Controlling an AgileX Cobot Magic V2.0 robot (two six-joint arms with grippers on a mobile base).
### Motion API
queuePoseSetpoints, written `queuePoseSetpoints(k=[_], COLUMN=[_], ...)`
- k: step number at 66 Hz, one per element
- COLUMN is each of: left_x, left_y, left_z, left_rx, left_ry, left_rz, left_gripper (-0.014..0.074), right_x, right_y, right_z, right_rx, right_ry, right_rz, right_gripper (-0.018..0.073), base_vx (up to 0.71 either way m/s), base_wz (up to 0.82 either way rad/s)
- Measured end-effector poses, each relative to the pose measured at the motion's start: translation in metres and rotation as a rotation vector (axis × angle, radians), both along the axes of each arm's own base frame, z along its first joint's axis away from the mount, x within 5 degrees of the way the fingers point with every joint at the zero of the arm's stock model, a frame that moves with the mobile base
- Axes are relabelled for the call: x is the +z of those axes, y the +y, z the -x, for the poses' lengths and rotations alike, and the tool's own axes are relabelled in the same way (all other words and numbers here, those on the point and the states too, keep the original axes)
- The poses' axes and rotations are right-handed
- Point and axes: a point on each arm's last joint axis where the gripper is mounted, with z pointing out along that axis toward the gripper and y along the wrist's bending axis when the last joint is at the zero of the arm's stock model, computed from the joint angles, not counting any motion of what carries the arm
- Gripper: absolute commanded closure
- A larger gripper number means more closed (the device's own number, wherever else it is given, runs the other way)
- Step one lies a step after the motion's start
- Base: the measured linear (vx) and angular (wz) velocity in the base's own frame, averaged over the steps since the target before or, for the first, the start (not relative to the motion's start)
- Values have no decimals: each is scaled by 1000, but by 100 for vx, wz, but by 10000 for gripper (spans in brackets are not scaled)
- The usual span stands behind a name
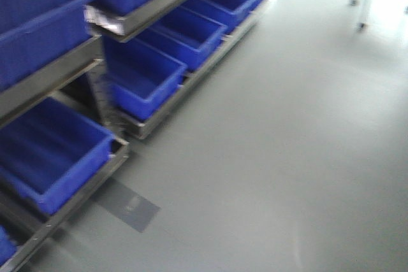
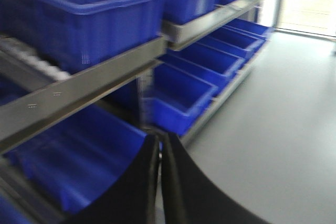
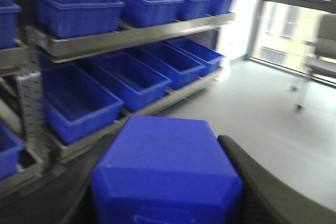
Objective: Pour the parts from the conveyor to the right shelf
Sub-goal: 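Drive to the shelf rack and face an empty blue bin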
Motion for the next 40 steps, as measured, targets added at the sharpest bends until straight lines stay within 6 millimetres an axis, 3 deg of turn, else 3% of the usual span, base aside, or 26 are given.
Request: queuePoseSetpoints(k=[40], left_x=[0], left_y=[0], left_z=[0], left_rx=[0], left_ry=[0], left_rz=[0], left_gripper=[602], right_x=[0], right_y=[0], right_z=[0], right_rx=[0], right_ry=[0], right_rz=[0], right_gripper=[564], base_vx=[31], base_wz=[85])
